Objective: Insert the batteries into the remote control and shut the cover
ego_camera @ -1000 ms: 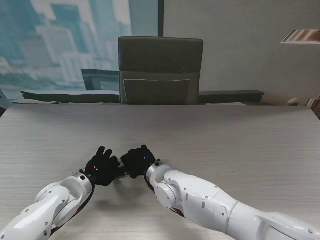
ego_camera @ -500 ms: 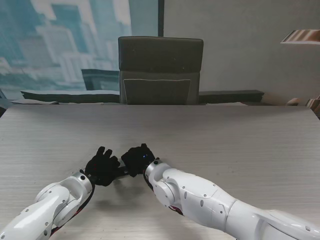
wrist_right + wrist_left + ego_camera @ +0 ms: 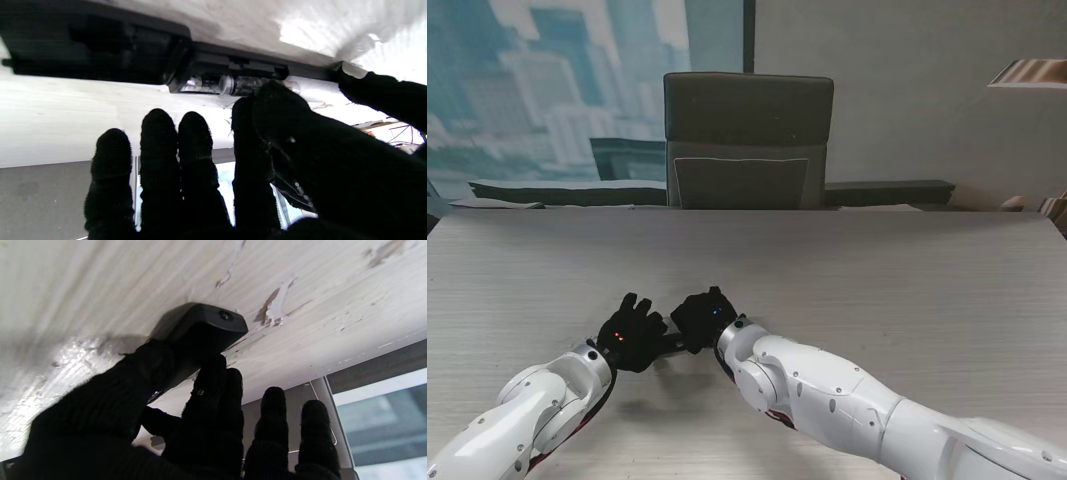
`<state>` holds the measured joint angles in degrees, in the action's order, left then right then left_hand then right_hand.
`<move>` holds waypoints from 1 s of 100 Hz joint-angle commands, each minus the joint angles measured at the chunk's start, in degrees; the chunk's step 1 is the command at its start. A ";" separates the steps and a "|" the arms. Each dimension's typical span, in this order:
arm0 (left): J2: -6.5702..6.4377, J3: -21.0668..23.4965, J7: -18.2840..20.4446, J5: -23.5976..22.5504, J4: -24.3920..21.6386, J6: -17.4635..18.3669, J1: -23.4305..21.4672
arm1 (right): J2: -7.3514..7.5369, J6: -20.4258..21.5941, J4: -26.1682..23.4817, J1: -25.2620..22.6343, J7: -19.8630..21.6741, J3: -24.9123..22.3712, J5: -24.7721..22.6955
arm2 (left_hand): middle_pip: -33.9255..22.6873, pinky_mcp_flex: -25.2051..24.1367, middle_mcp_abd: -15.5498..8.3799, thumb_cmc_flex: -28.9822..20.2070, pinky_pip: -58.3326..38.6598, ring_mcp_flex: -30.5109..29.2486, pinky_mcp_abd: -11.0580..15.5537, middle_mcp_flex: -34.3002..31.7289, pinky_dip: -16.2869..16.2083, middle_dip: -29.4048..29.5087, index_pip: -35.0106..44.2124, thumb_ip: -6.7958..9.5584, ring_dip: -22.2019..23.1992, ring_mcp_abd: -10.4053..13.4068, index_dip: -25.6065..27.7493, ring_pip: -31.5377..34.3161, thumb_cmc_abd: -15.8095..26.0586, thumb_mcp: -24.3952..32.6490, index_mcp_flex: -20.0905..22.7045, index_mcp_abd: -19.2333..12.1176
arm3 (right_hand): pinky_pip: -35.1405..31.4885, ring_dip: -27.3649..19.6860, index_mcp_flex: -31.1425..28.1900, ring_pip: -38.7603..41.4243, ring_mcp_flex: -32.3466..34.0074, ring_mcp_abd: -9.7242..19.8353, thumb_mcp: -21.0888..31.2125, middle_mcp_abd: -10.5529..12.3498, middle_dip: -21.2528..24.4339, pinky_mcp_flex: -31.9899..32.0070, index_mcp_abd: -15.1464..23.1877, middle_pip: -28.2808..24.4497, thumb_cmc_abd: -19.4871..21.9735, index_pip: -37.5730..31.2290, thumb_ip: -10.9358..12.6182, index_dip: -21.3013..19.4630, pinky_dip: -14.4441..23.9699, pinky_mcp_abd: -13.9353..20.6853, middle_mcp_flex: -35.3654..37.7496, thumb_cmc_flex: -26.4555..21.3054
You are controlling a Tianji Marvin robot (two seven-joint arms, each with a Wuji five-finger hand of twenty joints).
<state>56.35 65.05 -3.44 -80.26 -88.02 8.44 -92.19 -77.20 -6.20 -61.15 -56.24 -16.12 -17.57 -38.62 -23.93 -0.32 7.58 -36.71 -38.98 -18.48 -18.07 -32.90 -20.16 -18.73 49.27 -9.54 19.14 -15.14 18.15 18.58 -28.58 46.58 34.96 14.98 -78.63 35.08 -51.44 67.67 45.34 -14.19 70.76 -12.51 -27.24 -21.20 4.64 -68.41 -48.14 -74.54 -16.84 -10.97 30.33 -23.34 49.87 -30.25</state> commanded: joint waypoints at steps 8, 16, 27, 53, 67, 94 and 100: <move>-0.19 -0.53 1.87 -0.20 2.10 0.09 -1.21 | 0.69 -0.62 -0.46 -0.73 1.37 -0.07 -0.29 | -0.89 -0.59 -1.00 -9.00 -1.22 0.30 -0.20 0.74 -0.28 -0.60 10.24 2.54 -0.53 1.07 4.01 0.69 -1.87 -0.41 3.63 -17.52 | -1.52 -0.28 -3.41 0.99 1.02 -0.70 1.93 0.68 0.55 -0.05 -0.74 -0.42 -1.40 -2.67 1.03 -1.37 0.89 -0.36 1.52 -0.54; -0.20 -0.54 1.82 -0.24 2.10 0.07 -1.21 | 0.91 -0.85 -0.64 -0.79 1.48 -0.20 -0.47 | -0.88 -0.59 -1.04 -9.00 -1.22 0.28 -0.19 0.75 -0.28 -0.60 10.32 2.53 -0.53 1.06 4.05 0.69 -1.88 -0.39 3.76 -17.78 | -1.52 -0.29 -3.46 1.06 1.05 -0.66 2.26 0.71 0.91 -0.05 -1.00 -0.53 -1.67 -2.80 0.92 -1.45 0.89 -0.36 1.60 -0.68; -0.20 -0.53 1.89 -0.26 2.08 0.09 -1.21 | 1.18 -1.11 -0.86 -0.87 1.65 -0.33 -0.68 | -0.87 -0.57 -1.04 -9.00 -1.23 0.29 -0.19 0.79 -0.28 -0.60 10.30 2.52 -0.53 1.11 4.03 0.69 -1.86 -0.41 3.72 -17.66 | -1.52 -0.30 -3.66 1.13 1.21 -0.73 2.68 0.66 1.24 -0.05 -1.32 -0.62 -2.23 -2.90 0.87 -1.47 0.89 -0.36 1.82 -0.91; -0.19 -0.51 1.89 -0.20 2.12 0.01 -1.22 | 2.02 -0.93 -1.53 -1.24 1.52 -0.74 -1.66 | -0.91 -0.54 -1.13 -9.05 -1.25 0.28 -0.22 0.74 -0.29 -0.61 10.29 2.52 -0.52 1.05 4.03 0.70 -1.87 -0.42 3.67 -17.56 | -1.51 -0.35 -3.80 1.15 1.34 -0.58 3.15 0.95 1.68 -0.05 -1.10 -0.77 -2.48 -2.87 0.74 -1.36 0.90 -0.36 1.94 -0.58; -0.19 -0.50 1.87 -0.22 2.12 -0.03 -1.23 | 2.40 -0.44 -1.60 -1.33 1.03 -0.86 -2.44 | -0.90 -0.53 -1.15 -9.08 -1.25 0.31 -0.17 0.80 -0.29 -0.62 10.30 2.50 -0.52 1.09 4.03 0.70 -1.86 -0.43 3.67 -17.63 | -1.51 -0.42 -3.49 1.09 1.38 -0.17 2.77 1.20 1.67 -0.05 -0.42 -0.96 -1.82 -2.64 0.73 -1.13 0.90 -0.36 1.66 0.24; -0.20 -0.55 2.02 -0.21 2.11 0.02 -1.19 | 3.52 0.24 -3.51 -2.33 -0.13 -2.26 -3.93 | -0.91 -0.59 -1.16 -9.12 -1.25 0.29 -0.19 0.78 -0.30 -0.62 10.30 2.51 -0.52 1.08 4.02 0.71 -1.83 -0.41 3.66 -17.61 | -1.49 -0.44 -0.41 0.96 0.60 0.29 -1.08 1.10 -0.82 -0.03 0.35 -0.86 0.36 -1.53 0.99 -0.36 0.89 -0.33 -0.20 3.14; -0.20 -0.58 2.07 -0.21 2.12 0.04 -1.17 | 3.92 0.59 -4.45 -2.71 -0.57 -2.91 -4.45 | -0.90 -0.56 -1.09 -9.12 -1.26 0.30 -0.19 0.80 -0.30 -0.62 10.30 2.51 -0.52 1.07 4.02 0.71 -1.82 -0.41 3.66 -17.56 | -1.36 -0.47 1.45 0.75 0.27 0.38 -2.41 1.01 -1.29 0.02 0.30 -0.45 0.87 -1.03 0.92 -0.55 0.82 -0.13 -0.71 4.76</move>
<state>56.36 65.07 -3.45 -80.26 -88.01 8.43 -92.22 -73.87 -6.35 -64.00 -58.21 -16.77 -19.95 -42.60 -23.94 -0.32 7.58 -36.72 -38.99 -18.48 -18.05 -32.90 -20.17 -18.73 49.27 -9.54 19.14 -15.14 18.16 18.59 -28.56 46.58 34.93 14.97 -78.63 35.08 -51.60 67.67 45.80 -14.19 69.59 -11.84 -27.33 -21.21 4.01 -68.39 -48.58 -74.66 -16.54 -11.31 30.33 -23.34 50.36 -27.02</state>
